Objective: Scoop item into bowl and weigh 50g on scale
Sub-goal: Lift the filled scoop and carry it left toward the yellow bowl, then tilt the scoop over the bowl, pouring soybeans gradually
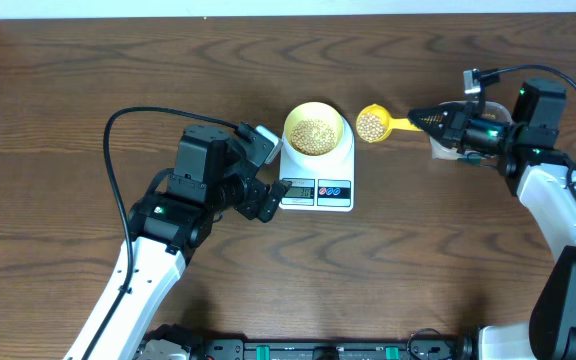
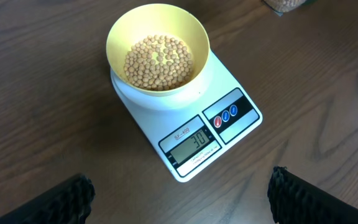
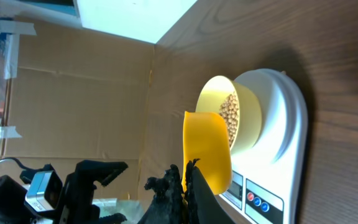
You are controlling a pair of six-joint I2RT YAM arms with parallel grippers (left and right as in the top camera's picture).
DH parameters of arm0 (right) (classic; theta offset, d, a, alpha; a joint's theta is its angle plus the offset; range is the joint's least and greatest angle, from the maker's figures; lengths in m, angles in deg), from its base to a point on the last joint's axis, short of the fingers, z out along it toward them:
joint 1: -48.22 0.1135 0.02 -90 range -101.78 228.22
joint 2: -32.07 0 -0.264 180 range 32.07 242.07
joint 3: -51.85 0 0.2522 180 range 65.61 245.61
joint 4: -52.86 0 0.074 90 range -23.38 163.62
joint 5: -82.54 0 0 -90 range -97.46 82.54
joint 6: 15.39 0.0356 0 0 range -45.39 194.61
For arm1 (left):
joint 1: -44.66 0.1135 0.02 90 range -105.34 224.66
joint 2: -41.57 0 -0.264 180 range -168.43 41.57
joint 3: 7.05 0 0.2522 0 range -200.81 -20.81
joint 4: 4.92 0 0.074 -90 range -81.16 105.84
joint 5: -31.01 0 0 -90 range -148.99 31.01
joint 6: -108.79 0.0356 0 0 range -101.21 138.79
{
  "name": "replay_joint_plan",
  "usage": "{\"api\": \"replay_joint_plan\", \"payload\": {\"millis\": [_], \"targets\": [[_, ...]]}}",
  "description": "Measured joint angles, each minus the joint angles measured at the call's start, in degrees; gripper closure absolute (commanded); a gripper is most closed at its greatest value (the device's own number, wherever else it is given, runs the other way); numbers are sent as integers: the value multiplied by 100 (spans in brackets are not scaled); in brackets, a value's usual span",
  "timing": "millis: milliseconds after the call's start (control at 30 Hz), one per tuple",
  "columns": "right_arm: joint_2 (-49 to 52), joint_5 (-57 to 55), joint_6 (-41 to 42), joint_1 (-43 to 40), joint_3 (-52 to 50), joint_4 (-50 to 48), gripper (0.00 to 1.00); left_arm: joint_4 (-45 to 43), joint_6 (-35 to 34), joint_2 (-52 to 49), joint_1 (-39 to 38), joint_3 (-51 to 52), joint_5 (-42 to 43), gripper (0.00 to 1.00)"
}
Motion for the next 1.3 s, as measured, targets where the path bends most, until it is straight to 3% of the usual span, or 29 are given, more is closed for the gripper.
{"api": "replay_joint_plan", "payload": {"millis": [400,1300], "targets": [[0,-173,223,409,0,-7,99,0,0,0,0,-2,0,8],[0,-570,706,457,-2,-374,99,0,0,0,0,0,-2,8]]}}
